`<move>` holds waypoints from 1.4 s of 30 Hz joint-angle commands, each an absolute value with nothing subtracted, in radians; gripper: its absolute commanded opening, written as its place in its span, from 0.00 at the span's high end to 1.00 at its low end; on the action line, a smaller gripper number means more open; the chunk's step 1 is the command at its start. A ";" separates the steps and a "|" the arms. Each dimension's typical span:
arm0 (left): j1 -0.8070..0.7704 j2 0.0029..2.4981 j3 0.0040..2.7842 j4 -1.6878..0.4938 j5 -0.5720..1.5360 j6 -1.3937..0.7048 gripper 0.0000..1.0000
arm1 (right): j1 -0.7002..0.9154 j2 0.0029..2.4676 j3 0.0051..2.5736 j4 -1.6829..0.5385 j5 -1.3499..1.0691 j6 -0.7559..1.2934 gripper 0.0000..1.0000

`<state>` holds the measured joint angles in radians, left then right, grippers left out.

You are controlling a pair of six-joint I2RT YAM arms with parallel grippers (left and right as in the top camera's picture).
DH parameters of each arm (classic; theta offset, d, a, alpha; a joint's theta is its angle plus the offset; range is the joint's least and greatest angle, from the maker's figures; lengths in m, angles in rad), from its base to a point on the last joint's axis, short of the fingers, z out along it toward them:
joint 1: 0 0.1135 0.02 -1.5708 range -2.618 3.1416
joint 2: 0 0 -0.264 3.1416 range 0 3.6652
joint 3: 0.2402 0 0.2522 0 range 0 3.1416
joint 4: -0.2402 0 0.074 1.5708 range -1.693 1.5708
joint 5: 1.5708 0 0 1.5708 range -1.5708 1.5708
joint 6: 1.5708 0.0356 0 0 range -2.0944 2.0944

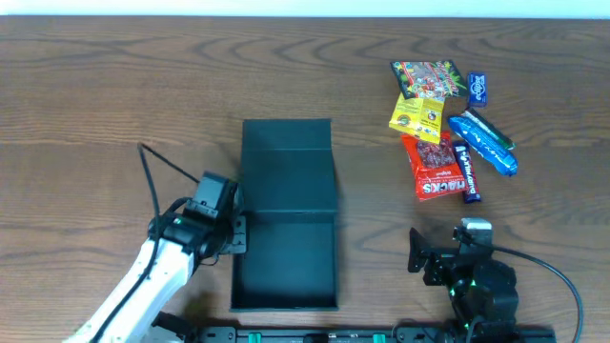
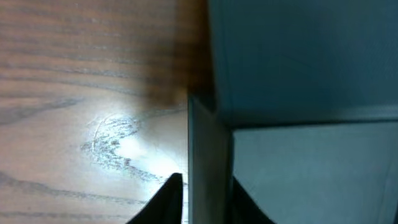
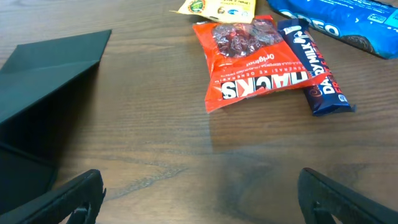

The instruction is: Pack container

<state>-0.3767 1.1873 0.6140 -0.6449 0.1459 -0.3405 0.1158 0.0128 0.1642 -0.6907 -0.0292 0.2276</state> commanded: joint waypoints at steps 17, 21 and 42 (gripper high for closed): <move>-0.387 1.364 0.984 -0.522 0.069 -0.287 0.94 | 0.108 0.006 0.158 -0.691 -0.022 0.238 0.01; -0.400 1.560 1.187 -0.562 -0.022 -0.235 0.95 | 0.108 0.006 0.158 -0.691 -0.022 0.238 0.01; -0.350 2.173 1.961 -1.012 0.081 -0.278 0.94 | 0.108 0.006 0.158 -0.691 -0.022 0.239 0.01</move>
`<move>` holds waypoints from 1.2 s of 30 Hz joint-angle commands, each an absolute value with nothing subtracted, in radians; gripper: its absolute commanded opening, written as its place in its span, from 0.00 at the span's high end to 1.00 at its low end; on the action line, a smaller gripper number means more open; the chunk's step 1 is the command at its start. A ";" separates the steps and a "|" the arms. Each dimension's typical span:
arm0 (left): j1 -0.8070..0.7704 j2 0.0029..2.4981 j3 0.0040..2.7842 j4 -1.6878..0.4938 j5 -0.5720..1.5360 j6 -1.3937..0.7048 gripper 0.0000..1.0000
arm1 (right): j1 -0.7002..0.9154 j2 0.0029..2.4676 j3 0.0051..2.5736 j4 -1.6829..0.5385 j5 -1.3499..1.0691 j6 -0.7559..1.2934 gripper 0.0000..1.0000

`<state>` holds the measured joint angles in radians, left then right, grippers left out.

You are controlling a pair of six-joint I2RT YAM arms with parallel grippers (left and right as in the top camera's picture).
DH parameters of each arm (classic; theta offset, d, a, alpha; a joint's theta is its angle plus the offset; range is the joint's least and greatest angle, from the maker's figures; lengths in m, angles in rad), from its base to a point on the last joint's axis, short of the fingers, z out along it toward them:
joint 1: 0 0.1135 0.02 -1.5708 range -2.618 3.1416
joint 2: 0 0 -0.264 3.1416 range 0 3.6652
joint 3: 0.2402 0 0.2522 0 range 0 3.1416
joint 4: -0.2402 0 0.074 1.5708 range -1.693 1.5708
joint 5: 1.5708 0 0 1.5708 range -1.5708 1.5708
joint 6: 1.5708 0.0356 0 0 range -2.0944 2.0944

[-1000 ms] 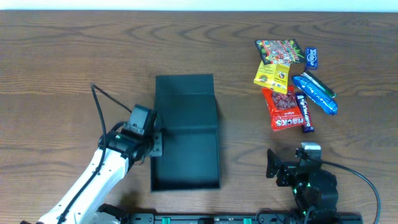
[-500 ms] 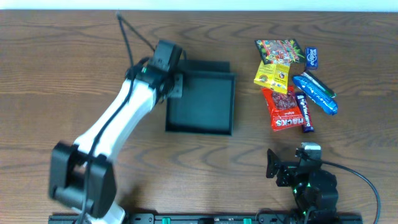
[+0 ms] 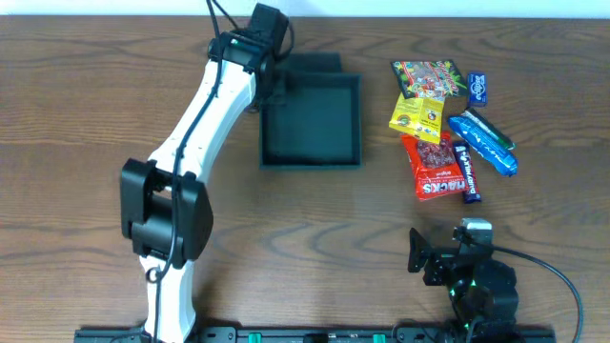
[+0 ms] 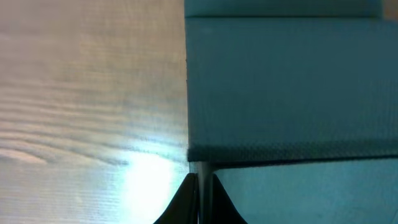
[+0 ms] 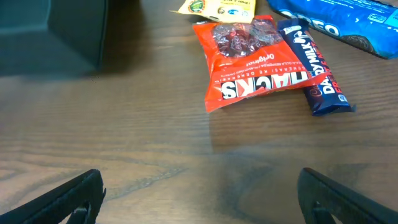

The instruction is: Pack container

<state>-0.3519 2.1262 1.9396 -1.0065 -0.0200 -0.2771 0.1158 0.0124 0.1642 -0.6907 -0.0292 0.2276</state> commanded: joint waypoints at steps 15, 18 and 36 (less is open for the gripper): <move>-0.332 2.256 1.961 -1.111 0.123 -0.231 0.94 | 0.108 0.006 0.158 -0.691 -0.022 0.238 0.01; -0.332 2.256 1.961 -1.129 0.124 -0.232 0.50 | 0.108 0.006 0.158 -0.691 -0.022 0.239 0.01; -0.332 1.979 1.979 -1.176 0.121 -0.251 0.26 | 0.108 0.006 0.158 -0.691 -0.023 0.238 0.01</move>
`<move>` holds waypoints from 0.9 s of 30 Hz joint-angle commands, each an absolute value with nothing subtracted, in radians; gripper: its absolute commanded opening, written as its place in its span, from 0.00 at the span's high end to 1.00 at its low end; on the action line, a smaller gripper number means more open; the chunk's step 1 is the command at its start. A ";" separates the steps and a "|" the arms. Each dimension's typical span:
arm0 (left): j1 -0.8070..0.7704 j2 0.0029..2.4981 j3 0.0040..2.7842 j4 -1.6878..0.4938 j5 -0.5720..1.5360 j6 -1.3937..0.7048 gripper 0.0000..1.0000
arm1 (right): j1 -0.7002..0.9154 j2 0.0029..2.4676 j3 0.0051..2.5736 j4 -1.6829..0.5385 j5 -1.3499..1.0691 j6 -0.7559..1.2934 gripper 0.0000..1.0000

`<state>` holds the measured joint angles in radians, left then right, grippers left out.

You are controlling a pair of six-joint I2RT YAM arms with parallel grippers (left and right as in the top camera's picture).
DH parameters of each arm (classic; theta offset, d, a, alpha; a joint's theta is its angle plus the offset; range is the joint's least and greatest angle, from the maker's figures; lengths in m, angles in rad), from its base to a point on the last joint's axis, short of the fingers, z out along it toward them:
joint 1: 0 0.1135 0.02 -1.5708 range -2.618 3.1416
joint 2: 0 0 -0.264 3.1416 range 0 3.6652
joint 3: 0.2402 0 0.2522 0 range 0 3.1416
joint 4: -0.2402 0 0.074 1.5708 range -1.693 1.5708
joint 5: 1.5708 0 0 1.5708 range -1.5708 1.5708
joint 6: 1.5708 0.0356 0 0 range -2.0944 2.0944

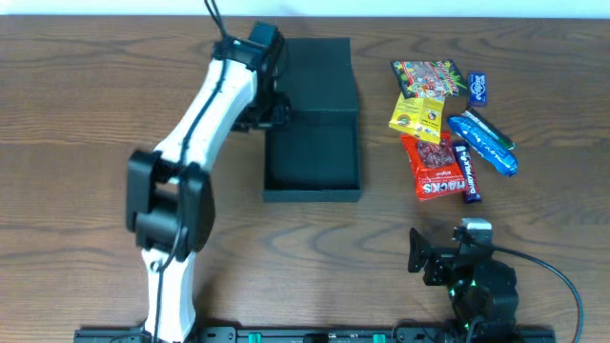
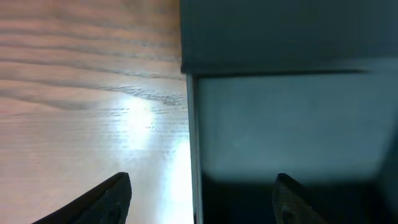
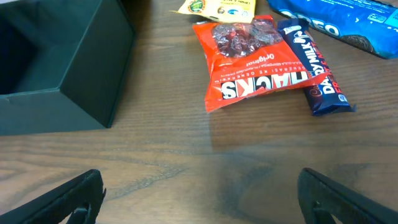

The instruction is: Pack container

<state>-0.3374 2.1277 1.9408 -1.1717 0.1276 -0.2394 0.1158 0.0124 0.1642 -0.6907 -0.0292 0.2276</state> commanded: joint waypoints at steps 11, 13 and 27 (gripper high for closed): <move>-0.332 1.694 1.979 -1.215 0.064 -0.250 0.20 | 0.108 0.007 0.158 -0.637 -0.049 0.262 0.01; -0.332 1.685 1.979 -1.240 0.065 -0.250 0.20 | 0.108 0.007 0.158 -0.601 -0.102 0.336 0.01; -0.332 1.687 1.977 -1.235 0.067 -0.246 0.08 | 0.108 0.007 0.157 -0.264 -0.424 0.977 0.01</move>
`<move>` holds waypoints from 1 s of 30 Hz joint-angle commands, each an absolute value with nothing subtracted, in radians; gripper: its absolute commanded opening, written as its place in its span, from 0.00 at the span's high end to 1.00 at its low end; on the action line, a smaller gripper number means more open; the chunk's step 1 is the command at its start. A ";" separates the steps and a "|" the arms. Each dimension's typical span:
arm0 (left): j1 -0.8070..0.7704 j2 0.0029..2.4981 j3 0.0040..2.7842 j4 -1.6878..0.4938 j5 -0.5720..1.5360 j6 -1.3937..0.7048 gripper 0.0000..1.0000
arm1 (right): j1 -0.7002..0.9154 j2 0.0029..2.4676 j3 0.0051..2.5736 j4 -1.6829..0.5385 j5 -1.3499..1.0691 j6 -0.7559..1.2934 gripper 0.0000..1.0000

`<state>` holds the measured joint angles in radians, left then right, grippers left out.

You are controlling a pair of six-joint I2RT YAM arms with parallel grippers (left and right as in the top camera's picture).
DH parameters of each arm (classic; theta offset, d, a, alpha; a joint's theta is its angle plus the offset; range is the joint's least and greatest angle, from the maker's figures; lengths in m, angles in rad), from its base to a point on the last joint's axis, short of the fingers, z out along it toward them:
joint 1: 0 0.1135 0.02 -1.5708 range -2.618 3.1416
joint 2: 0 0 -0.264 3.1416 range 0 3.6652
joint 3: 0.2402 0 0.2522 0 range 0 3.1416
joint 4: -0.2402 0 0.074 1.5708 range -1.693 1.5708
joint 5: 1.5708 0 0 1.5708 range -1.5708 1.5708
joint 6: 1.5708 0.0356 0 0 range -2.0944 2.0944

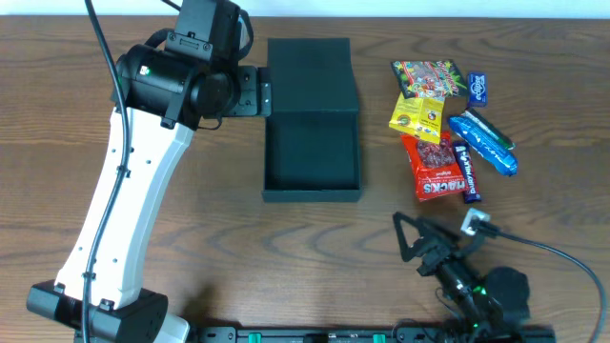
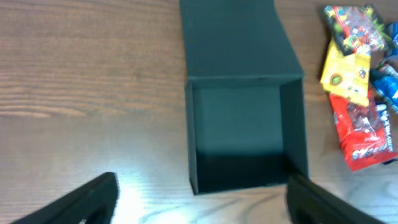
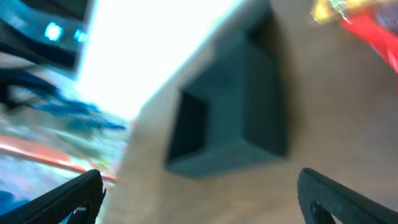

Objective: Pack container
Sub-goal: 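Reach the right gripper to the Haribo gummy bag and grasp it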

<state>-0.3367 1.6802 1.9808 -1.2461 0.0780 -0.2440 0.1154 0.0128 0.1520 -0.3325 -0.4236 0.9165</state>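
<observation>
An open black box (image 1: pixel 313 157) lies at the table's far middle, its lid (image 1: pixel 310 69) flat behind it and nothing inside. In the left wrist view the box (image 2: pixel 245 140) sits below centre. Snacks lie to its right: a red bag (image 1: pixel 436 167), a yellow packet (image 1: pixel 417 116), a colourful packet (image 1: pixel 426 78), a chocolate bar (image 1: pixel 466 173) and blue packs (image 1: pixel 483 143). My left gripper (image 1: pixel 264 92) hangs high beside the lid, open and empty (image 2: pixel 202 205). My right gripper (image 1: pixel 412 243) is open near the front edge, empty (image 3: pixel 202 199).
The right wrist view is blurred and tilted, showing the box (image 3: pixel 230 118) and a bit of red bag (image 3: pixel 379 37). The left arm (image 1: pixel 124 210) stretches from the front left. Bare wood table (image 1: pixel 114 162) spreads left of the box.
My left gripper was open low at the box's left wall; now it is raised and sees the whole box. My right arm has left its rest pose and tilted. The box stayed put.
The box lay near the front, with my left gripper shut on its left wall. Then the box stood at the far middle beside the snacks, still gripped. Then the gripper was open with the lid flat behind. Now the left gripper is high and the right arm has stirred.
</observation>
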 commanded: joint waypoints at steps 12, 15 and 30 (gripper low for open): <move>-0.321 1.713 1.977 -1.134 -0.037 -0.228 0.05 | -0.042 0.689 0.579 -0.127 -0.411 0.497 0.01; -0.299 1.718 1.977 -1.124 -0.037 -0.229 0.05 | -0.046 0.960 0.809 -0.215 -0.408 0.350 0.01; -0.201 1.724 1.977 -1.157 -0.036 -0.221 0.05 | -0.089 1.818 1.399 -0.412 -0.344 0.786 0.01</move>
<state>-0.2218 1.7119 1.9781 -1.1496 -0.0231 -0.2352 -0.0525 1.7439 1.3872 -0.4049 -0.3412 0.5686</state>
